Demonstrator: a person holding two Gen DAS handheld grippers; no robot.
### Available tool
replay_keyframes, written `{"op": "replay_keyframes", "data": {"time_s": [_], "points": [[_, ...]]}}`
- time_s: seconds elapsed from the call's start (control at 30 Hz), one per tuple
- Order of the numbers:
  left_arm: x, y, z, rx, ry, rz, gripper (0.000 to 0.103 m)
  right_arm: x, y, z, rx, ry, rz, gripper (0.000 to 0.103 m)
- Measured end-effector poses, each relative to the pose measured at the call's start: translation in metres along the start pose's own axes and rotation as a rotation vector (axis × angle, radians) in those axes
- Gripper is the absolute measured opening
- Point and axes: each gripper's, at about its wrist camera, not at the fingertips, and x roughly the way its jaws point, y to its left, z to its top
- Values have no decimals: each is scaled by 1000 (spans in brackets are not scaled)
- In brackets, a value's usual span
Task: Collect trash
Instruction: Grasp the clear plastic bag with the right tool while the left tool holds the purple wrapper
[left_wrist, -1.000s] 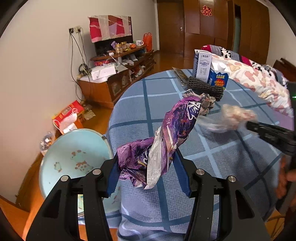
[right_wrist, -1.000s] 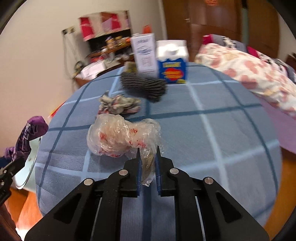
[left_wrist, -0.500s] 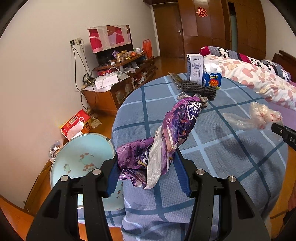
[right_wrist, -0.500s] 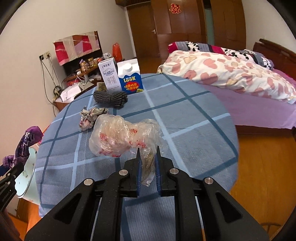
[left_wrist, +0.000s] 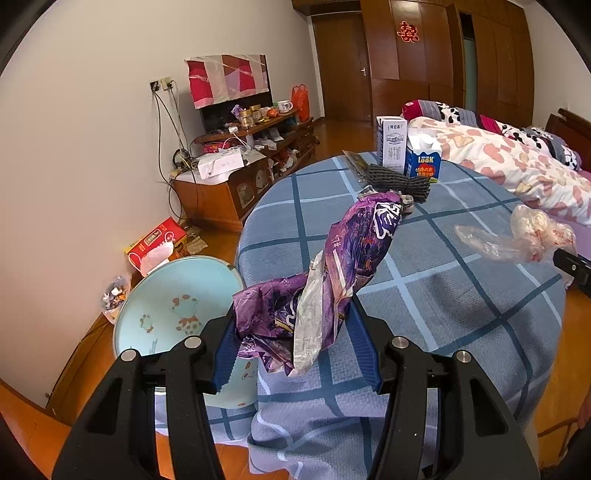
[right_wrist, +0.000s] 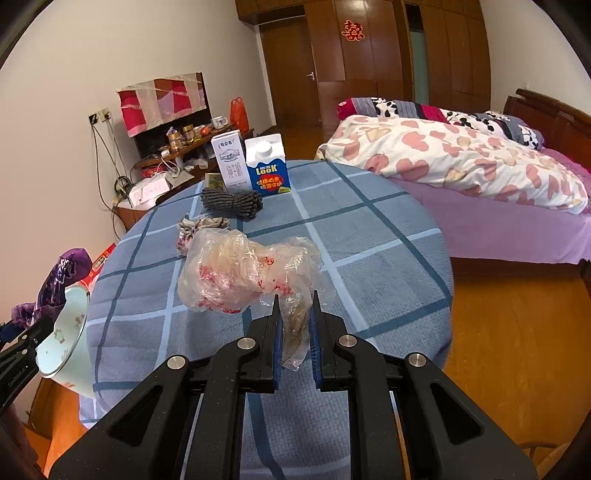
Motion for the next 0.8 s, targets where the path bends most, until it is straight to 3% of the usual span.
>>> {"op": "replay_keyframes", "data": {"time_s": [0.8], "points": [[-11,19,-8,-37,-8,15,54,-23,36,-7,-57,-31,68,13]]}}
